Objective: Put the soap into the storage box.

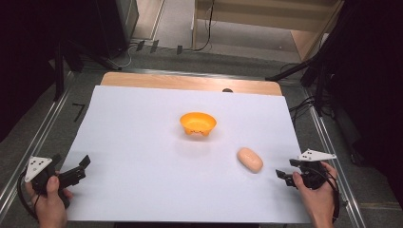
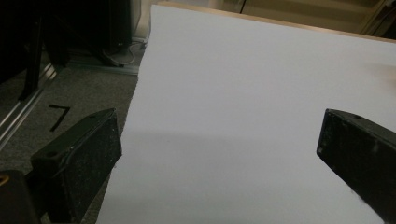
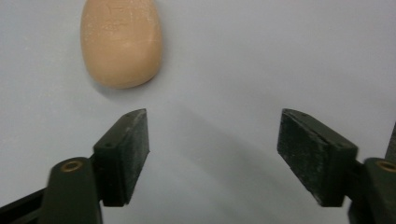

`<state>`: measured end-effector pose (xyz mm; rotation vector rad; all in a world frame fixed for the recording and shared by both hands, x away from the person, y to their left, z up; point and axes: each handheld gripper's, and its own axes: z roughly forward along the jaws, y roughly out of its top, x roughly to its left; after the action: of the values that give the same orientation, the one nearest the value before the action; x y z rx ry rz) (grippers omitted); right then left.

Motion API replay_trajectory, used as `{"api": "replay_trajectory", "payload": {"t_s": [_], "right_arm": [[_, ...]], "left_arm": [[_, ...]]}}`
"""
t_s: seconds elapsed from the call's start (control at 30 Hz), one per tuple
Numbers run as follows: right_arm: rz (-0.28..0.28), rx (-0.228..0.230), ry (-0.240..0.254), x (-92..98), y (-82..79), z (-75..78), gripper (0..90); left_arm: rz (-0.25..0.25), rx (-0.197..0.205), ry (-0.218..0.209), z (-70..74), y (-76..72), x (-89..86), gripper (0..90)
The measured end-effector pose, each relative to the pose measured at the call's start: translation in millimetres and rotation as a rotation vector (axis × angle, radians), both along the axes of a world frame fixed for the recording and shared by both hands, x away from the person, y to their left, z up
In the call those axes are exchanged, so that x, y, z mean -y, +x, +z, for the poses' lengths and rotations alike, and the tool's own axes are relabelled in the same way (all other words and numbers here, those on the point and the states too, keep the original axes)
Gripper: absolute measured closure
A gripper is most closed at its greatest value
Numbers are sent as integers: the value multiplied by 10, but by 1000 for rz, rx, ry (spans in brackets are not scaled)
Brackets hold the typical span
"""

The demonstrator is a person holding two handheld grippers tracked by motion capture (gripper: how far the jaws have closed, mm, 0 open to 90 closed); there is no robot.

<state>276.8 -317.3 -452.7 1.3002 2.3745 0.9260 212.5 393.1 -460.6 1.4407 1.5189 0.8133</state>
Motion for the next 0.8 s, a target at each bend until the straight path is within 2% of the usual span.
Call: {"api": "replay_trajectory", "payload": {"t_s": [0.13,0.17,0.33,0.6,0.8], "right_arm": [[8,-27,-6,-40,46,38,242],[25,-44,-4,-52,73,57,241],[56,-84,-38,-125,164,105,231],[97,-144,-65,-281,268,147,224],[133,-159,-79,-418,343,172,222]], "left_arm": [[0,0,7,0,2,9,6],[0,1,7,-1,3,12,6],[0,-1,4,0,2,4,6],[-2,-2,8,-1,3,8,6],[-5,0,11,-2,5,12,6]]}}
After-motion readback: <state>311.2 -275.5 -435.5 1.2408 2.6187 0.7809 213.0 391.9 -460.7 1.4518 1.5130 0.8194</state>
